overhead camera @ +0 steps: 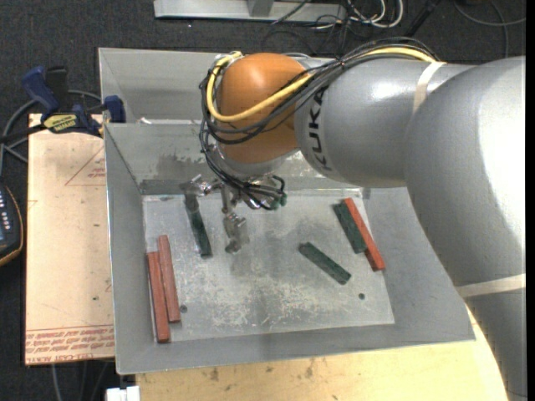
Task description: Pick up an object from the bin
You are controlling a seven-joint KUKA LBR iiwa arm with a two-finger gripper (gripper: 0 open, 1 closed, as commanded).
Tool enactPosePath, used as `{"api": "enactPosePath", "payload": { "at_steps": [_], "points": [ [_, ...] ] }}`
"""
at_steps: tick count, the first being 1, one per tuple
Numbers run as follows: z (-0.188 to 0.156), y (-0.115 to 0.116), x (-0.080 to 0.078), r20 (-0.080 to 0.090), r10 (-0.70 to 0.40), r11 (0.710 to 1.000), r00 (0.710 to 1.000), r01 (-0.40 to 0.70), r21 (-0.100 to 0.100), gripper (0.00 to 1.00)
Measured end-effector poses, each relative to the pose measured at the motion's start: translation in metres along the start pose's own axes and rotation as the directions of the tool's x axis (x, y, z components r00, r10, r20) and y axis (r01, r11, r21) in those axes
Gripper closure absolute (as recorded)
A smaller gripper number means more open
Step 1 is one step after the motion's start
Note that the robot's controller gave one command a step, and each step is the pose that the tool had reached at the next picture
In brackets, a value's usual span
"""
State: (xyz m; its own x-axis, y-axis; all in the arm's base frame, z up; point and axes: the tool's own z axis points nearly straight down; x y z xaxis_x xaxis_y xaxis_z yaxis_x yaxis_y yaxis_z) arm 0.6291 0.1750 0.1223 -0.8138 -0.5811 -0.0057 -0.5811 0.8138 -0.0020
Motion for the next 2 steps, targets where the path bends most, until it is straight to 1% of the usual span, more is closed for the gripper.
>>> {"api": "enactPosePath", "payload": {
  "at_steps": [1, 2],
  "points": [
    [0.0526, -0.0014, 0.0038, -0.002, -0.328, 0.945, 0.945, 0.328, -0.004, 0.00],
    [0.0519, -0.0012, 0.0028, -0.001, -0.324, 0.946, 0.946, 0.324, -0.004, 0.00]
  ]
}}
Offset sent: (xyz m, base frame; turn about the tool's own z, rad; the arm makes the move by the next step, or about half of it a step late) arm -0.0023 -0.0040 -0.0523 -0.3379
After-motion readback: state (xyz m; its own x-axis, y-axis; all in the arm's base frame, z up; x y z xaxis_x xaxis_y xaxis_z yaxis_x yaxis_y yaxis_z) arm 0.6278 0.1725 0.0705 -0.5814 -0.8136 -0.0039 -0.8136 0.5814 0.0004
